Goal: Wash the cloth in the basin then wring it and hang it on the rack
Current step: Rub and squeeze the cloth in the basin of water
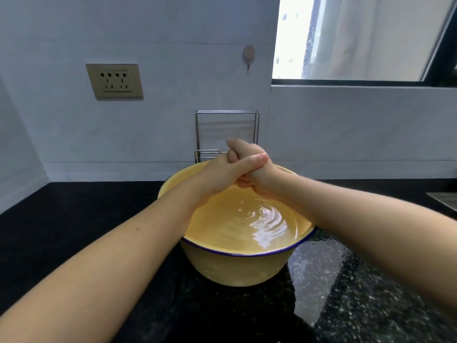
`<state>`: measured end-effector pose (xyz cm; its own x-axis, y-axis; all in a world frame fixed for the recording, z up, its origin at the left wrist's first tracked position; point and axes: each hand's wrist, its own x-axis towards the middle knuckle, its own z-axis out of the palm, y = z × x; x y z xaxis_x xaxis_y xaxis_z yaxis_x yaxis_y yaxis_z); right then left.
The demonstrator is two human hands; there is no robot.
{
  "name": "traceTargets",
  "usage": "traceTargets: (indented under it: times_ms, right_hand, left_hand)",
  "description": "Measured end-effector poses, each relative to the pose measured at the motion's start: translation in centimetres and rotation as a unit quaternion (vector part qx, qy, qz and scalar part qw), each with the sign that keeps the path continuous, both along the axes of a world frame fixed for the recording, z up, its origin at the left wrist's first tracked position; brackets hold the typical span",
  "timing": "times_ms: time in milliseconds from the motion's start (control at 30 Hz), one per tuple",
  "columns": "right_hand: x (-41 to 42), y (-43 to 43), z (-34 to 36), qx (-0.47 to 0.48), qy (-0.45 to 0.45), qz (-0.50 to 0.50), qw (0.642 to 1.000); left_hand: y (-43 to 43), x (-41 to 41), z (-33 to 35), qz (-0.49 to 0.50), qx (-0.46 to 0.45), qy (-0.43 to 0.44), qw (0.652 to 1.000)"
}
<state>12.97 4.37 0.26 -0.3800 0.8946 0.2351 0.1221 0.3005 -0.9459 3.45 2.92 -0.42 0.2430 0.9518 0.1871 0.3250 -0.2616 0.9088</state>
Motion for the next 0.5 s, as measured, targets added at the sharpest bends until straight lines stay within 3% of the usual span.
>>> traceTargets:
  times_ms: [133,367,500]
  right_hand:
    - [-0.3,1.4,-0.3,-0.059,0.029,-0.009,0.998]
    - [1.9,2.7,-0.6,-0.101,0.142,0.099,0.98]
    - [2.4,3.1,-0.7,-0.074,0.167,0.083,0.98]
  left_hand:
    - [-0.2,-0.1,0.3,0.018,-0.002,0.016,1.0]
    - [0.2,-0.5,0.5,0.081,-0.036,-0.063,0.994]
    - [0.2,-0.6,0.2,0.101,-0.054,-0.082,0.99]
